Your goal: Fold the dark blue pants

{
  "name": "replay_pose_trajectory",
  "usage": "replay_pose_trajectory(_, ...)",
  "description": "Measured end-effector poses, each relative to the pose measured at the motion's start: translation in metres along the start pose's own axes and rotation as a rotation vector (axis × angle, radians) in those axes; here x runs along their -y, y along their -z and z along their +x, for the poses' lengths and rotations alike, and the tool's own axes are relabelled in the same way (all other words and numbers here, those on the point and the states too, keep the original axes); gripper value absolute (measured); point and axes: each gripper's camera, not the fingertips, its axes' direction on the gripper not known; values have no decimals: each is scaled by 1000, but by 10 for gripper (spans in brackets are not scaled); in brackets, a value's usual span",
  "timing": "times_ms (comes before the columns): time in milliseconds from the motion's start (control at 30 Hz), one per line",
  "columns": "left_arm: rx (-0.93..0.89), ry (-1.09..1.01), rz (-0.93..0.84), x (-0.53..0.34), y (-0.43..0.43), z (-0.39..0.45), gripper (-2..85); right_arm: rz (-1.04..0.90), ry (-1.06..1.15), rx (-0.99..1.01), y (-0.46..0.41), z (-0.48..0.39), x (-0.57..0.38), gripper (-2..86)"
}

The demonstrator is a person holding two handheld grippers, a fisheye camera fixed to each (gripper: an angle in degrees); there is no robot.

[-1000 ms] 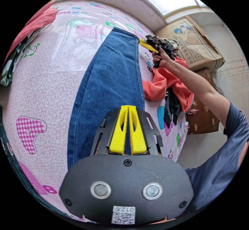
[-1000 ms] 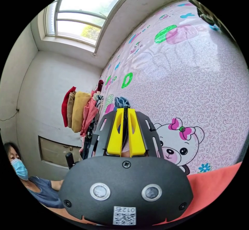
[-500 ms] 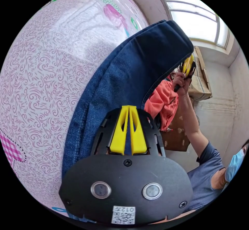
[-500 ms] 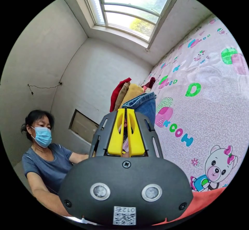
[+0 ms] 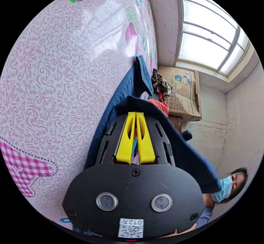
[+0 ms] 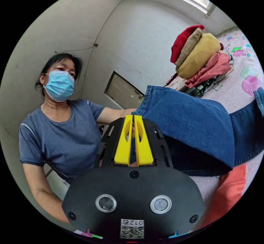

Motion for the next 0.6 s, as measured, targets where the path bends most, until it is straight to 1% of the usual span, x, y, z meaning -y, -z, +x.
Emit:
replay_pose_trajectory(100, 37, -21, 6, -1, 25, -4, 4, 20, -92, -18, -14, 17, -16, 5)
replay_pose_trajectory(167, 93, -21, 28, -7, 46, -6, 5, 23, -131, -80, -13, 21, -19, 6)
replay_pose_trajectory(233, 207, -28, 65, -20, 75, -1, 5, -3, -161, -111, -16, 19, -14, 8)
replay_pose_trajectory(267, 228, -39, 73, -24, 80, 2, 5, -20, -167, -116, -19, 17, -12, 9)
replay_pose_trajectory(367, 291, -108, 69, -47, 89, 25, 6, -180, -228, -248, -38, 11, 2, 16)
replay_pose_trajectory(400, 315, -143, 55, -57, 86, 34, 6, -267, -253, -277, -48, 6, 8, 21)
replay_pose_trajectory(433, 337, -167, 35, -69, 80, 42, 6, -357, -246, -297, -57, -4, 16, 25)
replay_pose_trajectory(467, 349, -175, 26, -74, 76, 46, 6, -403, -234, -315, -62, -11, 21, 27)
replay_pose_trajectory(500, 371, -196, 13, -86, 66, 51, 6, -485, -203, -393, -68, -27, 30, 33)
replay_pose_trajectory(533, 397, -198, -16, -97, 52, 53, 6, -518, -160, -476, -68, -46, 40, 39)
replay_pose_trajectory(600, 456, -194, -71, -112, 29, 54, 5, -475, -121, -530, -54, -76, 60, 46)
